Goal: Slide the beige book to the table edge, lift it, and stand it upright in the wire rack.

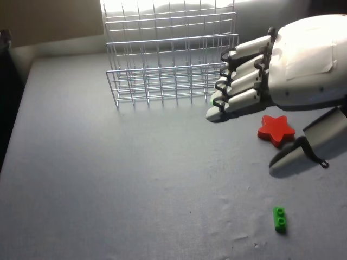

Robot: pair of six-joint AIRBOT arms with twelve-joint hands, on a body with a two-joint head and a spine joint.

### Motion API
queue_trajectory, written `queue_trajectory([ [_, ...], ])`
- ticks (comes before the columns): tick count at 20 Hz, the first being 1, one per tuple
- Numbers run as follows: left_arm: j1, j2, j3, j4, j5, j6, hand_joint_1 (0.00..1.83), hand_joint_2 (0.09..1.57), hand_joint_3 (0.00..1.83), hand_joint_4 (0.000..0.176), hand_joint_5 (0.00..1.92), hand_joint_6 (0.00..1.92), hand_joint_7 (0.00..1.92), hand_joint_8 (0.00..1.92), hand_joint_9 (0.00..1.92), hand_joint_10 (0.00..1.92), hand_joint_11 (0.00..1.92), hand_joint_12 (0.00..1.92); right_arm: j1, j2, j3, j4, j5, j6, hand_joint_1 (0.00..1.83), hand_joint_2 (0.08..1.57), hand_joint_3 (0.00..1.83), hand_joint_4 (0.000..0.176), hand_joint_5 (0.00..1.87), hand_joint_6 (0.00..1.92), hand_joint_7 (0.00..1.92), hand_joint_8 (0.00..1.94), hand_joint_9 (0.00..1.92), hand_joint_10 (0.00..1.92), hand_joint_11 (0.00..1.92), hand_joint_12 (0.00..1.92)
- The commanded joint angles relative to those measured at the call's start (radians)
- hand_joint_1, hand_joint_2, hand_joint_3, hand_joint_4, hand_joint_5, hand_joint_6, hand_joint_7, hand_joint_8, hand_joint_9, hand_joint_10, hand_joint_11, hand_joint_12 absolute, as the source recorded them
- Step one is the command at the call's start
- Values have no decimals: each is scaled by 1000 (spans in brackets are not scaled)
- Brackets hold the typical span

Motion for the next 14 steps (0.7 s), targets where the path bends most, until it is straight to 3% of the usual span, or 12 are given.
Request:
queue_trajectory([
  [1,-19,6,7,-19,-176,5,1349,1207,3,0,757,1199,743,1380,781,1455,754,1407,16,6,-1,45,0,-11,117,1104,1,0,271,2,279,3,295,5,0,895],
  [7,-25,9,-27,-18,-288,34,1349,1208,0,0,777,1172,725,1393,784,1461,740,1451,26,6,-8,54,156,-40,102,1111,2,0,271,0,278,0,296,1,0,900],
  [10,-15,18,-82,-9,-362,37,1353,1200,0,0,792,1142,736,1375,805,1440,784,1415,20,1,-15,201,189,-168,130,1104,0,0,280,3,286,3,307,4,0,916],
  [12,-1,24,-117,-9,-398,35,1350,1209,2,0,747,1186,734,1387,798,1462,792,1404,18,-5,-16,246,242,-195,147,1102,0,0,263,0,268,0,297,0,0,879],
  [13,7,25,-135,-10,-418,32,1455,1185,2,0,743,1125,742,1332,787,1369,793,1603,17,-8,-16,260,265,-202,140,1102,0,0,267,3,275,3,298,1,0,877],
  [14,21,26,-160,-12,-450,14,1368,1208,4,0,748,1181,725,1393,779,1456,737,1502,14,-11,-19,277,286,-210,129,1104,0,0,259,1,269,1,291,0,0,858],
])
